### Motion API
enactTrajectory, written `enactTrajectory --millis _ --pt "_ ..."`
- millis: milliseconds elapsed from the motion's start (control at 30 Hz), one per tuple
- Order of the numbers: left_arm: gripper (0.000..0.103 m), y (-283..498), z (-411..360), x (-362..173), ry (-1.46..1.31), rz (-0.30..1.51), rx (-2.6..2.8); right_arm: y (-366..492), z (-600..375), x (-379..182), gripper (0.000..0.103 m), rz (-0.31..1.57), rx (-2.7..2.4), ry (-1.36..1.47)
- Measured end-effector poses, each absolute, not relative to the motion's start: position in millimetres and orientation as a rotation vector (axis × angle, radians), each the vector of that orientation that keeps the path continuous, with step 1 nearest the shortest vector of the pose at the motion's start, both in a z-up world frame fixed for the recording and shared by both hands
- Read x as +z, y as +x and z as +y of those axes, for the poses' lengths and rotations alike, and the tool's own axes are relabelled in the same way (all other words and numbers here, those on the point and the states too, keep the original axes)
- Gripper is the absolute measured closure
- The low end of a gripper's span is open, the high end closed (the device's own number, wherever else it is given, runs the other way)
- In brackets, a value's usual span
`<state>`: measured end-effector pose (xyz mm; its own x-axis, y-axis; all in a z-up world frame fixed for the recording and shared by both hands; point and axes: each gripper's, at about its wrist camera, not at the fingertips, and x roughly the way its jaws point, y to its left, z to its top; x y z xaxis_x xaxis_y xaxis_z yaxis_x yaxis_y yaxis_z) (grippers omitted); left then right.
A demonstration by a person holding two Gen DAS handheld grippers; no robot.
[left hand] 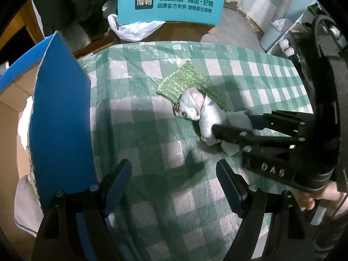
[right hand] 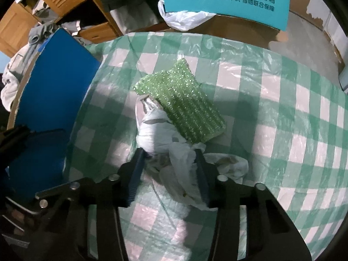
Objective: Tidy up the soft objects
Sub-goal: 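Grasp the white printed plastic-wrapped bundle with the right tool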
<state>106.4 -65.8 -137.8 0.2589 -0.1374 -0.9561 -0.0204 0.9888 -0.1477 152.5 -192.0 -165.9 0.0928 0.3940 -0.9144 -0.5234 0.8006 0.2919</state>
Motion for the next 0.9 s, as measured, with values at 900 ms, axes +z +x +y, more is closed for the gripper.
enactTrajectory --millis 900 --pt "0.022 92.7 -87.2 -138.8 -0.065 1.325 -0.117 99.2 -269.9 -159.9 0.083 1.387 0.525 -0.042"
